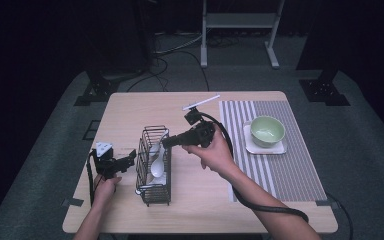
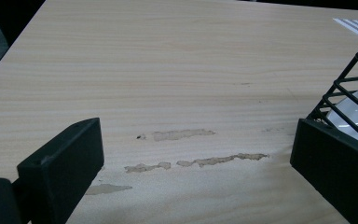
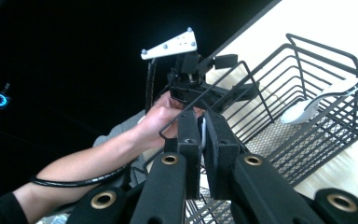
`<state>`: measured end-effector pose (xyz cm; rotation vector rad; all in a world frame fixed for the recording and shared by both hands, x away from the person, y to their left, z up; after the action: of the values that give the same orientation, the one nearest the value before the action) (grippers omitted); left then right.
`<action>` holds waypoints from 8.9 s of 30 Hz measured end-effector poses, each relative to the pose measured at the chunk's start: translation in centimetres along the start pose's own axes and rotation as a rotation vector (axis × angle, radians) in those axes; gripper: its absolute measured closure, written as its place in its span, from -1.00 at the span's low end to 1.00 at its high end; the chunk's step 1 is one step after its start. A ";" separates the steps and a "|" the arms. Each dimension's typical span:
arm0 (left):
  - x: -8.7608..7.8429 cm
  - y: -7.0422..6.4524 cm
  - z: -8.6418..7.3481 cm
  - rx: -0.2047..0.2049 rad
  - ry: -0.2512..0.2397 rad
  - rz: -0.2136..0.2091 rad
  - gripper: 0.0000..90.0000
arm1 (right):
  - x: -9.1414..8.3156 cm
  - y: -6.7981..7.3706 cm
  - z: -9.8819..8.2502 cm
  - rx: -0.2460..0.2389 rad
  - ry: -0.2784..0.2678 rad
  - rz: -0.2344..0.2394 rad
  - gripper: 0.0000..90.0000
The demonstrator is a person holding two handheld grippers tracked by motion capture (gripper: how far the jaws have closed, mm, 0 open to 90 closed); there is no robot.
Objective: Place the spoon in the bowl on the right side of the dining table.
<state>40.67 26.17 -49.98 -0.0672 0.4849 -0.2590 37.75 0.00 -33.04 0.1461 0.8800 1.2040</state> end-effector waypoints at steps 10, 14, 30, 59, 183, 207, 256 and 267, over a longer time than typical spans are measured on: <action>0.0 0.0 0.0 0.000 0.001 0.002 -0.96 | -1.2 0.2 0.4 0.036 -0.040 0.050 0.90; 0.0 0.0 0.0 0.000 0.001 0.001 -0.96 | -1.7 0.3 0.6 0.053 -0.054 0.071 0.91; 0.0 0.0 0.0 -0.002 0.002 0.001 -0.96 | -3.3 0.7 0.9 0.067 -0.091 0.120 0.91; 0.0 0.1 0.0 -0.006 0.001 0.003 -0.96 | -9.3 -0.3 1.2 0.100 -0.189 0.094 0.91; 0.0 0.1 0.0 -0.013 -0.002 0.009 -0.96 | -23.1 -15.5 -8.2 0.449 -0.495 -0.177 0.91; 0.0 0.1 0.0 -0.007 0.000 0.007 -0.96 | -24.1 -17.8 -8.3 0.502 -0.548 -0.217 0.91; 0.0 0.1 0.0 -0.009 0.001 0.007 -0.96 | -27.0 -20.8 -8.9 0.582 -0.631 -0.320 0.91; 0.0 0.1 0.0 -0.014 -0.002 0.007 -0.96 | -26.9 -21.7 -9.2 0.601 -0.644 -0.338 0.91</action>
<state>40.73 26.26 -49.99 -0.0793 0.4852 -0.2490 45.74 -34.67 -37.02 0.7926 0.6295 0.4894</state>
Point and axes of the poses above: each handheld gripper's, and its own axes: x roughly forward along the jaws, z roughly out of its top, y roughly to its left, the point moved 5 cm from there along x, roughly forward along the jaws, and after that the axes turned 2 degrees about -z, right-handed, at the moved point
